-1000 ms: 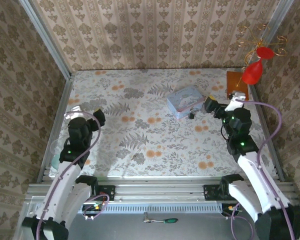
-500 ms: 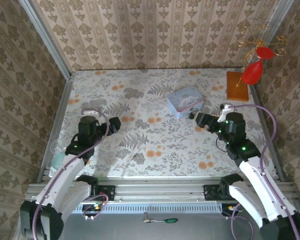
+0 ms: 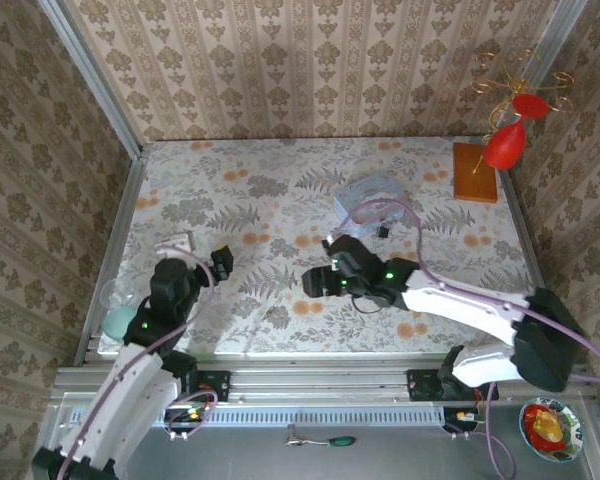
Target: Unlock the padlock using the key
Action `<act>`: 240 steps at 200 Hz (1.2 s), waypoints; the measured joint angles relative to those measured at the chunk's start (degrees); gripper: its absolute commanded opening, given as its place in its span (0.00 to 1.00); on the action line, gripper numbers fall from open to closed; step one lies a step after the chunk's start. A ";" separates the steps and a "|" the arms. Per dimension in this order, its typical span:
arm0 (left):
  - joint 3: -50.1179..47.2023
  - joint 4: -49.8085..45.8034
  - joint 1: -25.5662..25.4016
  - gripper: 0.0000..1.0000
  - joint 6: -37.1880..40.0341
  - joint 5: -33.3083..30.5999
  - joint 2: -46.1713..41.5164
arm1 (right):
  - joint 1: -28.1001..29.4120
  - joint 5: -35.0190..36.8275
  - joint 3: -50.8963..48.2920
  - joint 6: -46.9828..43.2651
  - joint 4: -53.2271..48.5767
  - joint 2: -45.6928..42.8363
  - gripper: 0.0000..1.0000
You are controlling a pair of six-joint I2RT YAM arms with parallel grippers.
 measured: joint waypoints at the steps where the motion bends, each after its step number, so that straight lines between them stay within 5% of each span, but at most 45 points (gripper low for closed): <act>1: -0.22 -0.09 0.00 1.00 0.04 -0.20 -0.50 | 0.20 0.00 0.37 0.20 -0.04 0.63 0.71; 96: -3.63 -6.40 0.00 1.00 -0.04 -11.04 -14.01 | 8.26 -2.62 20.65 8.46 -4.61 26.95 0.51; 240: -3.61 -9.70 0.00 1.00 -2.43 -11.54 -17.38 | 10.93 -1.95 26.64 14.78 -9.42 35.82 0.37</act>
